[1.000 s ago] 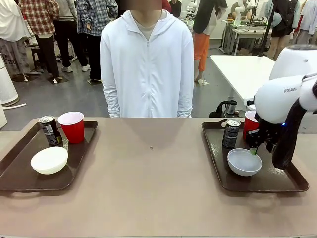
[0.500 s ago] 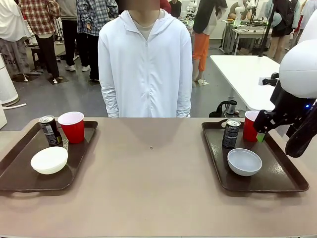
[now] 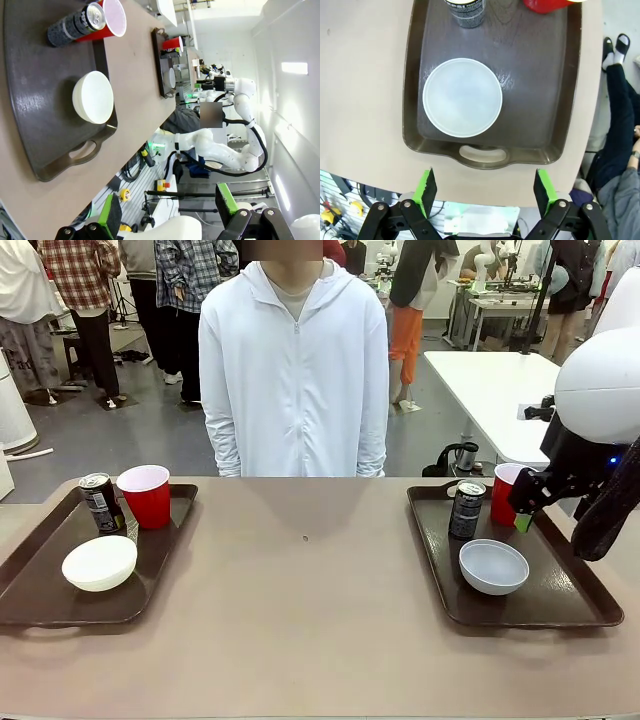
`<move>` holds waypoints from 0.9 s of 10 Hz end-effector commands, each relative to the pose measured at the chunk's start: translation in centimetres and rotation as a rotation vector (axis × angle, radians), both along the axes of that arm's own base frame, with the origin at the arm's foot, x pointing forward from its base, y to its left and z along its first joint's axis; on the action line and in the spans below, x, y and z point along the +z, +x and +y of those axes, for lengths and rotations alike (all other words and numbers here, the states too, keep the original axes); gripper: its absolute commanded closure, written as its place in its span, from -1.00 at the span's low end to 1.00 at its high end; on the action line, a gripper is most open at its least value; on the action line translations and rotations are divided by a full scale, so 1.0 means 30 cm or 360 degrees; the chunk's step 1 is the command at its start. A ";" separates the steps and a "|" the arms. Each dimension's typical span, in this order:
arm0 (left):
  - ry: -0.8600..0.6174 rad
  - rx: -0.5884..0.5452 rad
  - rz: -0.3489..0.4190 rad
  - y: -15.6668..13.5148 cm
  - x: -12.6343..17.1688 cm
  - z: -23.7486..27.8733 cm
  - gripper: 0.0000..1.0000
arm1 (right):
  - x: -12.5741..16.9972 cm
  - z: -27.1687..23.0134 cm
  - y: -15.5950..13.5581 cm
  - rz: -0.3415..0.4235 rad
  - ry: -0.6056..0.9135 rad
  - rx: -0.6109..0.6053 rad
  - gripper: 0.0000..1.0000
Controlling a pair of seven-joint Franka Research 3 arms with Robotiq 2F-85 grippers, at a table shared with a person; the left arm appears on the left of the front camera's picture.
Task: Prepare tableware on both trays.
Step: Pick up a Picnic Bowl from the table and place it on a Handle tray.
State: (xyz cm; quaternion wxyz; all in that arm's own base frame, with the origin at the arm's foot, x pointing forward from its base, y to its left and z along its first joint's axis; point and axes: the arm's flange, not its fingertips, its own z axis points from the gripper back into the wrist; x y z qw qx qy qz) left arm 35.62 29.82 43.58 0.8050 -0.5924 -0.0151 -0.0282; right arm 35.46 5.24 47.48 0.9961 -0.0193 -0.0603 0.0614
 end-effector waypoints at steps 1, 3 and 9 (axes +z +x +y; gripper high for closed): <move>0.0030 0.0002 0.0014 -0.009 0.007 -0.003 -1.00 | -0.008 0.000 0.009 -0.0024 -0.0012 0.0009 -1.00; 0.0030 0.0002 0.0014 -0.009 0.007 -0.003 -1.00 | -0.008 0.000 0.009 -0.0024 -0.0012 0.0009 -1.00; 0.0030 0.0002 0.0014 -0.009 0.007 -0.003 -1.00 | -0.026 -0.454 0.042 0.0028 0.0938 -0.0009 -1.00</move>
